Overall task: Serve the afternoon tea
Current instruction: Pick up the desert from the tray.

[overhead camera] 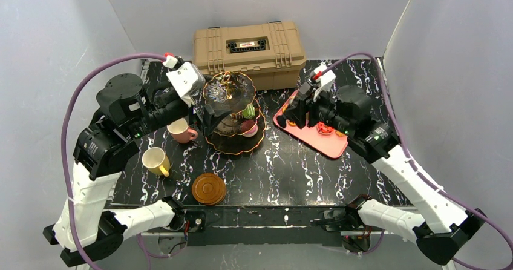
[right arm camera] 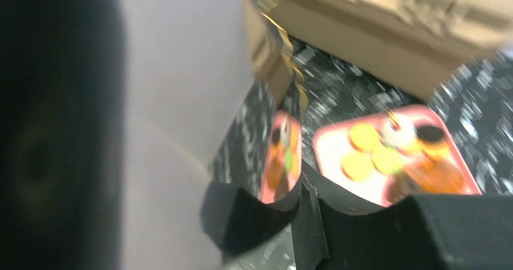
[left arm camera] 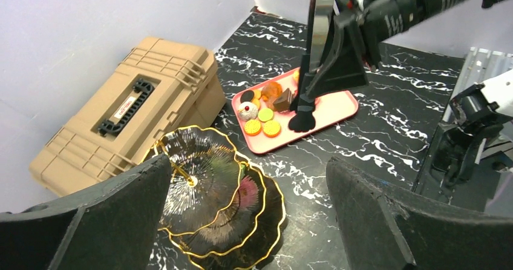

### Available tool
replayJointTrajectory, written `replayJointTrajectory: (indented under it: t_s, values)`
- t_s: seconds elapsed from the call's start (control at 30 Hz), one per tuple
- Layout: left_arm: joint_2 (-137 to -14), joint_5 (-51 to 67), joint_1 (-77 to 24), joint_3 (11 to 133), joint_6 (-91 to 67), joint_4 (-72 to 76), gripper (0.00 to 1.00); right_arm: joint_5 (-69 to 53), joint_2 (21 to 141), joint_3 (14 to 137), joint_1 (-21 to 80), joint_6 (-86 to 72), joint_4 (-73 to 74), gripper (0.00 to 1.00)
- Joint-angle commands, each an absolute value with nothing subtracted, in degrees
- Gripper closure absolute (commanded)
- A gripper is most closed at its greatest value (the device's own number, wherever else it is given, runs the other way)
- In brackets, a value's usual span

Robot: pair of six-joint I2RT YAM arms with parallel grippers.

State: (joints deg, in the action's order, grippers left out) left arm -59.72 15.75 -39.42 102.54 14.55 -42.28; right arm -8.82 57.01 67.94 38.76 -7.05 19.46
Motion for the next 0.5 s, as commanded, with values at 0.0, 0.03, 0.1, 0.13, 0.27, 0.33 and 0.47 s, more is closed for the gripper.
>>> replayJointTrajectory:
  t_s: [0.0,0.03,0.1,0.13,0.27,0.33,0.47]
  values:
    - [-58.7,11.3,-39.0,100.7,14.0,-42.3,0.02,15.3,53.1,59.9,38.7,-3.0,18.1,0.42]
    - [-58.3,11.1,-39.1,99.9,13.8,-41.4,0.02,18.9,52.3,57.2,38.8,-2.9,17.2,0.41]
    - [-57.4,10.9,-39.0,97.9,13.2,-39.6,0.02,24.0,51.1,53.5,38.7,-2.8,14.7,0.41]
    - [-57.1,11.1,-39.1,97.2,13.0,-39.0,0.02,26.1,50.7,51.9,38.7,-2.9,14.1,0.41]
    - [-57.3,11.5,-39.0,96.4,12.5,-39.1,0.02,34.2,50.8,47.1,38.7,-4.5,10.4,0.41]
    - [-57.6,11.3,-39.0,96.1,12.5,-39.1,0.02,36.7,51.5,44.9,38.8,-4.9,8.4,0.41]
    - [-57.7,11.4,-39.0,95.4,12.6,-38.6,0.02,41.3,52.1,40.4,38.7,-5.3,3.4,0.37]
